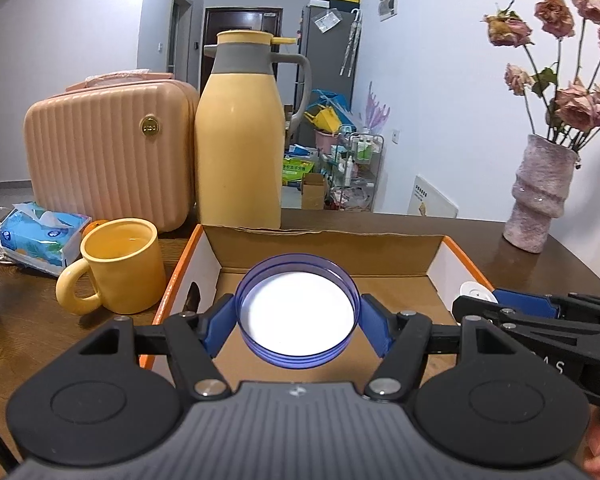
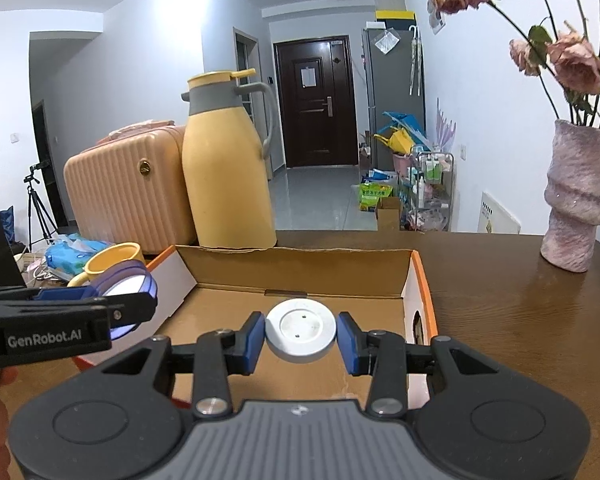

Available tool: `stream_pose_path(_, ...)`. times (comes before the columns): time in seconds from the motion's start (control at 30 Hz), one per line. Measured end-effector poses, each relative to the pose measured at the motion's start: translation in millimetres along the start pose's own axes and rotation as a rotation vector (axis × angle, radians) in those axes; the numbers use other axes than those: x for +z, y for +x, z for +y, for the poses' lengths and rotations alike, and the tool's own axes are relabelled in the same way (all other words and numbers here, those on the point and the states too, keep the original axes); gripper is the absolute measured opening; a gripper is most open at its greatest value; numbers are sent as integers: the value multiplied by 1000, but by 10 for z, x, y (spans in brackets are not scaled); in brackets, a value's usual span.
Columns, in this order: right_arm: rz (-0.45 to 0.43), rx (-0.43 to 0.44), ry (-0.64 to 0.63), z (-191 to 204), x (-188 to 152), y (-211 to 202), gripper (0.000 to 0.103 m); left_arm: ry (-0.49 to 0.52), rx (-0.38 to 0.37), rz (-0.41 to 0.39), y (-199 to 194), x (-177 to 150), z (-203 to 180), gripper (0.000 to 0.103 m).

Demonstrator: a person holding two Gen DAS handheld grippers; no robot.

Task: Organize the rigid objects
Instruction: 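Lift and carry the lid and white cap over the cardboard box with both tools, then open both tools to drop the lid and cap into the box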

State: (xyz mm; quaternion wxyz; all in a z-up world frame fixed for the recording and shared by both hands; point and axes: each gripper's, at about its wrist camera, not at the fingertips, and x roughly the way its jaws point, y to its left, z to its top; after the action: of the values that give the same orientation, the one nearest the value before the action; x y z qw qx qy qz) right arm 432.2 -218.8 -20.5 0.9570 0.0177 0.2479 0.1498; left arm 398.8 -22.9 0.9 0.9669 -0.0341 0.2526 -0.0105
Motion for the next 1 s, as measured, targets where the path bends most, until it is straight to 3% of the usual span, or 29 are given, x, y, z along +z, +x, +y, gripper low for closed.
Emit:
stream_pose_path(0.47,105,-16,15,-136,-67,502,38,-9,57,74,476,-7,67,67)
stream_pose_path(0.77,133,-32,14,-165,-158,616,38,14,72,115,650,-108,80,68)
stream_pose_path(0.87,134,-37,14,-169,-154,612,39,22,66,116,643,-112,66,69)
stream_pose_path(0.9,137,-42,12,-169,-156,613,39,24,65,117,642,-112,63,77)
stream_pose_path(0.93,137,-46,12,-171,-156,609,41,25,65,117,640,-115,63,85)
stream_pose_path(0.97,137,-49,14,-178,-156,606,45,24,67,114,635,-117,67,87)
stream_pose_path(1.0,137,-52,19,-182,-152,606,58,20,68,109,631,-110,76,89)
